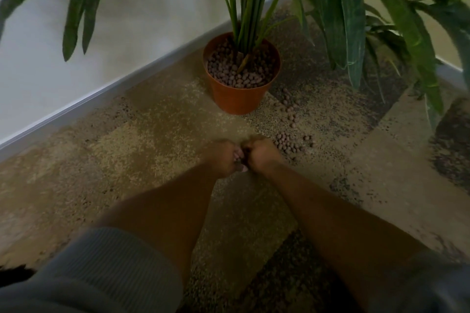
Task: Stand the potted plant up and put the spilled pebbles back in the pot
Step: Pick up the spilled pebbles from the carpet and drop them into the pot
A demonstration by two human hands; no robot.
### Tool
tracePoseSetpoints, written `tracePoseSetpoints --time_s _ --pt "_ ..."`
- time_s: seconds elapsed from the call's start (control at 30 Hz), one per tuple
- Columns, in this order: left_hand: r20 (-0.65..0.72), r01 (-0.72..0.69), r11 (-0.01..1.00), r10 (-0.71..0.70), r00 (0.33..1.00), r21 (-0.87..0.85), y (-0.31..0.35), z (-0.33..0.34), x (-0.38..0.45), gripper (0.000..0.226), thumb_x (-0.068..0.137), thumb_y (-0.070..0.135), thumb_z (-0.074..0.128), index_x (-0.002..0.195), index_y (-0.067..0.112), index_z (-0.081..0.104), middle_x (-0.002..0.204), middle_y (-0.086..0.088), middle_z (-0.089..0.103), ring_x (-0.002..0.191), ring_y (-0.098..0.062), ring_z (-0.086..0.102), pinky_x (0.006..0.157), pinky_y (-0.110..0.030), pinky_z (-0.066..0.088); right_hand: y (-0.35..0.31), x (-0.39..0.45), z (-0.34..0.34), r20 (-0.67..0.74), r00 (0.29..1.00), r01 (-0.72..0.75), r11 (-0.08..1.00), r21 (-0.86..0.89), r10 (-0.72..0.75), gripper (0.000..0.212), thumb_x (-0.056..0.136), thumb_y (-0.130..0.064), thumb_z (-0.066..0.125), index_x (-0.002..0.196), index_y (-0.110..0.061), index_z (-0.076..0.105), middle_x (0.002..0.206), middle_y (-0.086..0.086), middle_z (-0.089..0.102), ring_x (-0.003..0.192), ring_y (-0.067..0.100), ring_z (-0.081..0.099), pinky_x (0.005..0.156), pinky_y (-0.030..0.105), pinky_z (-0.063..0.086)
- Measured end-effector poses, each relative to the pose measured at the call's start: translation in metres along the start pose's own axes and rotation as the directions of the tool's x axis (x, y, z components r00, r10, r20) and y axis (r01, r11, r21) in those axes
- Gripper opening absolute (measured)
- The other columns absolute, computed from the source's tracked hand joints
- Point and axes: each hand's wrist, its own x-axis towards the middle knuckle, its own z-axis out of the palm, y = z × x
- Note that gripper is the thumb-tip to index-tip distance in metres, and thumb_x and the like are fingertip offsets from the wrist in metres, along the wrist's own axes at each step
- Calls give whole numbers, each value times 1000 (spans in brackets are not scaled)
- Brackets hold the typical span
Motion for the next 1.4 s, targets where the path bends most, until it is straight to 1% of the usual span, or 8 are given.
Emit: tracePoseSetpoints --time_s 0.3,0.53,0.6,0.7,0.83,0.97,1.23,1.4 --pt "38 -121 970 115 993 212 3 1 3 20 75 32 79 86 23 66 86 3 67 80 -14 61 74 -28 47 2 6 1 14 1000 22 998 -53 -21 20 88 -17 57 98 -17 74 107 8 65 95 25 61 86 32 51" --pt "163 -83 992 66 984 96 -3 4 9 13 76 26 77 87 30 72 82 14 67 82 -7 63 79 -27 51 5 4 -11 59 972 -234 933 275 227 25 87 1 54 91 -12 76 94 1 72 86 17 65 80 26 51" --pt "107 -48 998 44 993 34 -7 6 8 10 78 25 75 88 28 74 80 12 67 80 -8 64 74 -23 48 2 1 -15 133 924 -372 761 532 359 21 90 1 56 89 -12 73 88 3 69 76 15 62 73 28 51" --pt "5 82 971 -83 997 -225 -1 5 3 10 86 20 70 95 20 75 84 7 69 78 -10 64 69 -21 45 -1 -4 -24 387 834 -463 118 878 395 16 95 2 54 90 -11 62 86 5 62 72 12 56 57 20 51" --pt "256 398 441 -347 902 -804 14 -14 1 20 97 13 53 112 8 67 85 0 62 74 -8 54 73 -20 48 6 -11 -23 482 864 -365 -479 798 144 10 94 2 43 96 -6 49 83 9 49 63 11 50 44 12 44" --pt "357 358 -60 -327 875 -932 19 -23 -4 20 95 8 41 95 7 60 82 -5 60 71 -11 54 69 -22 47 3 -16 -20 454 889 -325 -615 719 62 1 79 -7 51 79 -6 52 76 10 51 65 16 49 39 15 38" --pt "334 296 -156 -383 861 -942 24 -26 0 26 98 27 46 77 17 57 69 4 51 60 -6 45 60 -17 38 -11 -15 -35 456 890 -366 -556 746 26 24 93 6 45 73 -6 52 76 8 50 68 12 53 36 9 38" --pt "303 170 -313 -445 843 -934 30 -30 -4 33 103 25 35 94 8 62 88 -5 61 78 -12 57 74 -21 49 -18 -9 -36 495 853 -309 -604 735 167 24 100 -15 45 108 5 56 102 20 61 104 29 62 95 37 55"
